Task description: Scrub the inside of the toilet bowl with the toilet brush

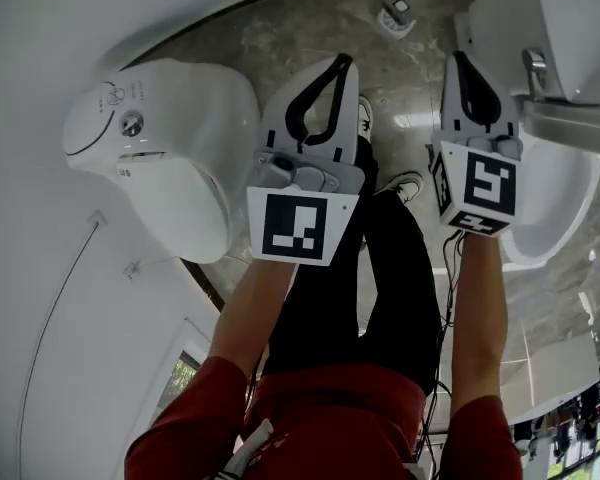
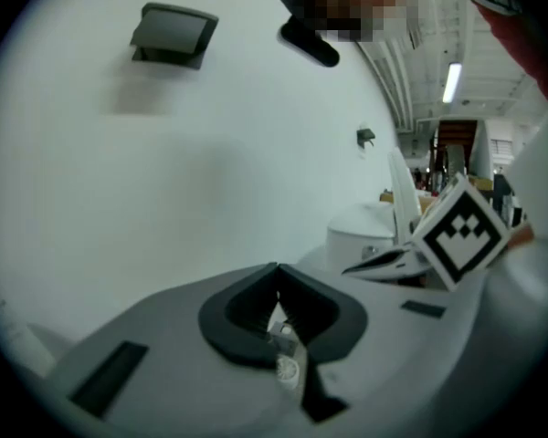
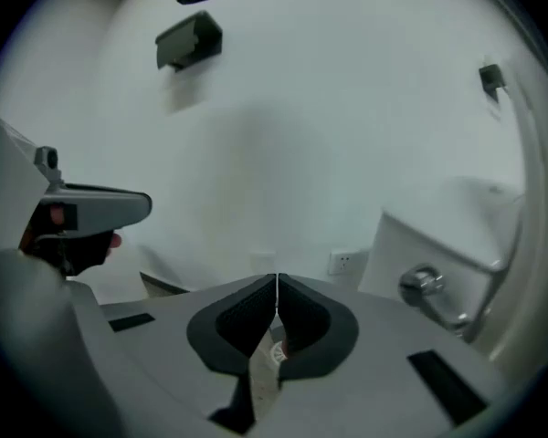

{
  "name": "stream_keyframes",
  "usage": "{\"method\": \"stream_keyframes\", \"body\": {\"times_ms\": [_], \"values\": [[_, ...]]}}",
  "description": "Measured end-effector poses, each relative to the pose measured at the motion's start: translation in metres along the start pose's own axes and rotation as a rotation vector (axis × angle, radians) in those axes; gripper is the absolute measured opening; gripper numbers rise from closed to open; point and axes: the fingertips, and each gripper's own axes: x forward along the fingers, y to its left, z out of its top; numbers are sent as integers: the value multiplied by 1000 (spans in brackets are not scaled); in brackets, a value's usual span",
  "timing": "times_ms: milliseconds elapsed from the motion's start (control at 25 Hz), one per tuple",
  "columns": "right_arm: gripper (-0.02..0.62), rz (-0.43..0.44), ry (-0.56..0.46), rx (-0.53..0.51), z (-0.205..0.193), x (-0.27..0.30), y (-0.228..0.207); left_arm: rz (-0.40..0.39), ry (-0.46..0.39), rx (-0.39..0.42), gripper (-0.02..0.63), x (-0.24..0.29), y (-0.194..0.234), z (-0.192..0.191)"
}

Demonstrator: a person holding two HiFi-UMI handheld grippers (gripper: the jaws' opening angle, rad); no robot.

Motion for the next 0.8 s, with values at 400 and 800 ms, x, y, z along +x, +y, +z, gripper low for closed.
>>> {"method": "stream_keyframes", "body": {"times_ms": [400, 800], "values": [[138, 146, 390, -225, -101, 181, 12, 17, 7, -81, 0, 56, 54, -83], [200, 257, 583, -202, -119, 206, 21, 25, -20, -98, 0, 67, 71, -72]]}}
